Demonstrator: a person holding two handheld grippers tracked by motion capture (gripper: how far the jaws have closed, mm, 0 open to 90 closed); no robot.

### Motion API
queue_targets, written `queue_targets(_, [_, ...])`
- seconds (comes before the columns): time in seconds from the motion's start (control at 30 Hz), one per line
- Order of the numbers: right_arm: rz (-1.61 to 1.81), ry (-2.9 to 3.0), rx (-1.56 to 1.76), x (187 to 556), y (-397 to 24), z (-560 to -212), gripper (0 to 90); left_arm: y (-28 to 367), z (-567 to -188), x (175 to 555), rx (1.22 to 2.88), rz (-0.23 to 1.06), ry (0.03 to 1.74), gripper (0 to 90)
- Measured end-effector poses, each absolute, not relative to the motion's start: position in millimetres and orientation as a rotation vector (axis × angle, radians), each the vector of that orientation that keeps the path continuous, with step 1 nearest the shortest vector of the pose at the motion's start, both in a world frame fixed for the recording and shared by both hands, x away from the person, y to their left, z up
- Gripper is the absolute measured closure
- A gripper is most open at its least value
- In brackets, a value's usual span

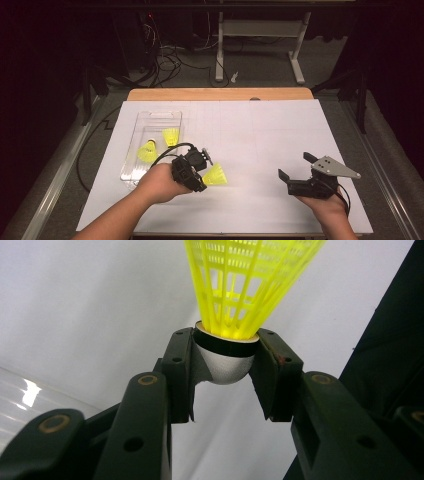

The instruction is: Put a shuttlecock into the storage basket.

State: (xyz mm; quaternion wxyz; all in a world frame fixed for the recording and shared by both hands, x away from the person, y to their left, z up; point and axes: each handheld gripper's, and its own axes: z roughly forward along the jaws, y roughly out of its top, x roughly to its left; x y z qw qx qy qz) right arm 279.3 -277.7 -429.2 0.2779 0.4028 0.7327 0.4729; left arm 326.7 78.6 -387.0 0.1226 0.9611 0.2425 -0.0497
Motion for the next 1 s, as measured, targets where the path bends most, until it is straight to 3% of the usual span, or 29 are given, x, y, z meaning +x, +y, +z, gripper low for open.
queue_targets(0.23, [1.253, 1.938, 1.088, 270.6, -290.1, -445.6, 0.1, 87.7, -385.3, 328.1, 2.804, -0.148, 0.730, 63.5])
queue_targets(1.0, [1.291, 1.964, 1.066, 265.0, -289.7, -449.4, 0.1, 96.5, -363.9, 332.0, 2.801, -0.173, 0.747, 63.5])
